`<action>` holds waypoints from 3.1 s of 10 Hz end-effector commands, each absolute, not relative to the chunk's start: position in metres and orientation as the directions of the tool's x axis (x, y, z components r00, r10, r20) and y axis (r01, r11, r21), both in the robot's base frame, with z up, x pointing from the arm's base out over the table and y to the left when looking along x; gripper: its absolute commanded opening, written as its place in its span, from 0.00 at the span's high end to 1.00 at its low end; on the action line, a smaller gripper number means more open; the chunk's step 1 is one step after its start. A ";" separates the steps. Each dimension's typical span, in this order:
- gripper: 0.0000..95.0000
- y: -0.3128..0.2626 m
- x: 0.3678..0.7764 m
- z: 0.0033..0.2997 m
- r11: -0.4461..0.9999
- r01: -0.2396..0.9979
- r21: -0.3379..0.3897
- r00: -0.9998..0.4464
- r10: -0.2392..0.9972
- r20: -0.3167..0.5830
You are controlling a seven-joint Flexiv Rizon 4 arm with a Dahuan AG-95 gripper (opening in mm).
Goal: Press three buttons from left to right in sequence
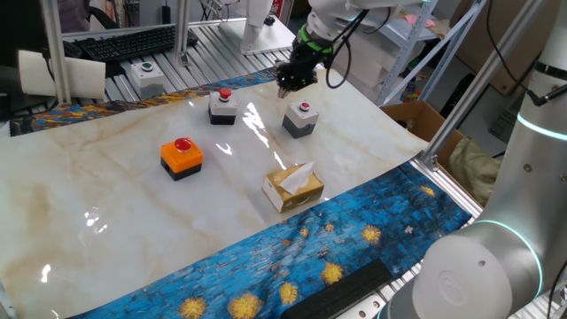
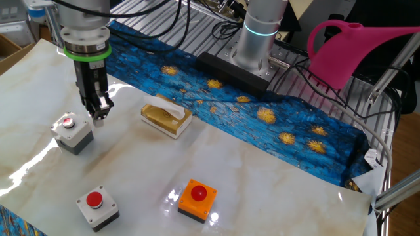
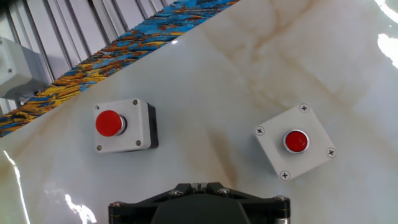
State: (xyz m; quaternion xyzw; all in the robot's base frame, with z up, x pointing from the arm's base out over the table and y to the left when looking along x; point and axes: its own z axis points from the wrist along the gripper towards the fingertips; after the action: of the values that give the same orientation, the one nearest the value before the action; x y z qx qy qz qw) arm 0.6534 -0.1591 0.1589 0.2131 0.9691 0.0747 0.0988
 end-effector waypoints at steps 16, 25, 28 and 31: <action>1.00 -0.108 0.731 0.152 0.821 0.549 0.154 -0.820 0.565 -0.091; 1.00 -0.108 0.748 0.150 0.825 0.551 0.125 -0.823 0.562 -0.080; 1.00 -0.108 0.748 0.150 0.819 0.561 0.122 -0.818 0.571 -0.070; 1.00 -0.108 0.748 0.150 0.820 0.559 0.121 -0.820 0.569 -0.069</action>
State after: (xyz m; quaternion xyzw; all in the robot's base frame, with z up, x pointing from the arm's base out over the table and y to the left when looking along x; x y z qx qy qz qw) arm 0.7494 -0.1082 0.1504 0.2959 0.9527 0.0480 0.0509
